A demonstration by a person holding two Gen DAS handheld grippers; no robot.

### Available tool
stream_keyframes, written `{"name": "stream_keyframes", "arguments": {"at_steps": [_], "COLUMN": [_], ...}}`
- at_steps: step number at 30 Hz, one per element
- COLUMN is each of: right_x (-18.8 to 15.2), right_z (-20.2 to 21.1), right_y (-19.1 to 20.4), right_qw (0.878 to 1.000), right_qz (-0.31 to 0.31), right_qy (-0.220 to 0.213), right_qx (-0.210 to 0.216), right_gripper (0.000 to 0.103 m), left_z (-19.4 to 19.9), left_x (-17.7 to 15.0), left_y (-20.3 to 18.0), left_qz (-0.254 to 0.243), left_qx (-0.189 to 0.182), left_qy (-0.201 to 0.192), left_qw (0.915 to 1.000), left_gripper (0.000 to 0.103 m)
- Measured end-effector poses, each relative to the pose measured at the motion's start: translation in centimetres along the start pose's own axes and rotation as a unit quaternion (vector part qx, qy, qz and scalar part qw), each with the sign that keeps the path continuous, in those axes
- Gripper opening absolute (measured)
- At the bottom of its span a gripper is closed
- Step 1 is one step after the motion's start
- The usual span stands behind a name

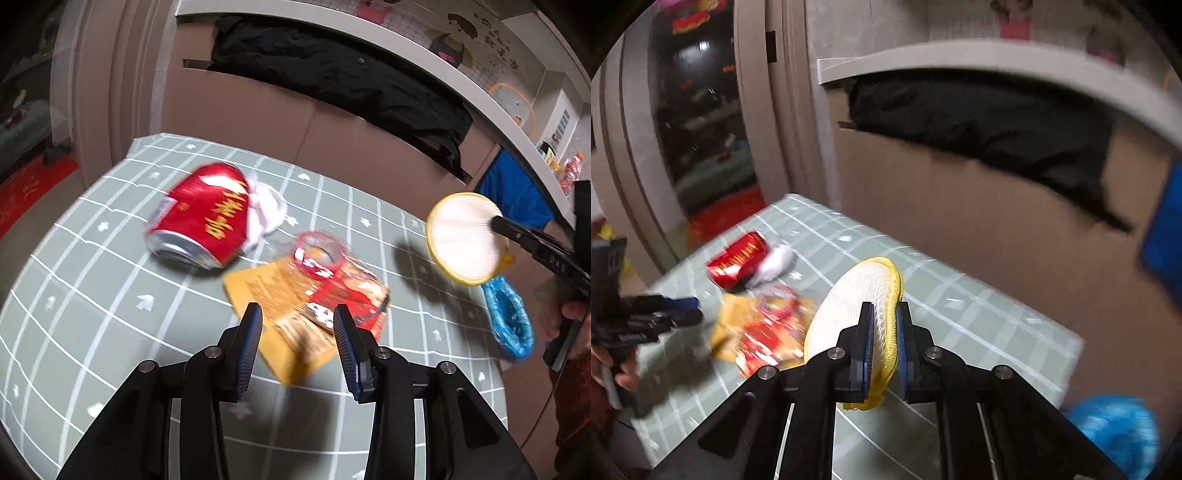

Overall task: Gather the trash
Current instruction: 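Grasp the yellow-rimmed round mesh pad with the right gripper, then grasp the clear plastic bag with red contents with the left gripper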

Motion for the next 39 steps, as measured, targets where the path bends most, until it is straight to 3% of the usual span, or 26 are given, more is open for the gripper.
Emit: {"name": "stream_keyframes", "arguments": {"at_steps": [3,5,10,16,20,22,26,31,33,35,39], "right_x": [-1.1,-2.2,-4.2,-4.3,-4.8,-5.2,-6.3,-7.8,-8.3,-8.8,-9.3], "right_z": [1.7,2.0,2.0,3.4,4.2,4.6,5.4,4.7,4.5,4.5,4.8], "right_y": [0.7,1.4,3.2,3.6,3.0,2.7,2.3,2.0,2.2,2.4,2.7], "right_qw": [0.996,0.994,0.994,0.999,1.0,1.0,0.999,0.998,0.998,0.998,0.998], "right_qz": [0.05,0.071,0.072,0.033,-0.01,-0.026,-0.04,-0.057,-0.063,-0.064,-0.061], "right_qy": [0.022,0.037,0.045,0.017,0.001,-0.006,-0.015,-0.009,-0.01,-0.01,-0.013], "right_qx": [-0.063,-0.079,-0.063,-0.037,-0.015,-0.01,-0.004,0.013,0.017,0.02,0.02], "right_gripper": [0.01,0.01,0.01,0.01,0.01,0.01,0.01,0.01,0.01,0.01,0.01], "left_z": [-0.2,-0.3,-0.3,-2.2,-4.8,-6.1,-7.5,-9.7,-10.3,-10.3,-9.0], "left_x": [-0.6,-1.0,-1.4,1.6,4.1,4.7,4.4,4.5,4.7,4.6,4.2], "left_y": [-0.9,-1.4,-1.4,-2.1,-2.9,-1.9,0.0,-0.2,-0.7,-1.5,-3.3], "left_qz": [-0.007,-0.013,-0.014,-0.007,-0.008,0.024,0.099,0.131,0.133,0.124,0.07], "left_qx": [-0.008,-0.009,-0.007,-0.012,0.019,0.047,0.042,0.038,0.043,0.049,0.047], "left_qy": [0.006,0.01,0.016,0.009,0.002,0.013,0.034,0.037,0.03,0.019,-0.003], "left_qw": [0.9999,0.9998,0.9998,0.9999,0.9998,0.9985,0.9935,0.9899,0.9897,0.9909,0.9965], "left_gripper": [0.041,0.041,0.041,0.041,0.041,0.041,0.041,0.041,0.04,0.028,0.023]}}
Point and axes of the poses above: each gripper's, at about its wrist camera, not at the fingertips, and z roughly against the way its jaws point, y to its left, x to its top, the point moved 3 cm from there along -z, roughly the way its jaws point, and after that the axes turned 14 degrees about z, right-handed, at the moved point
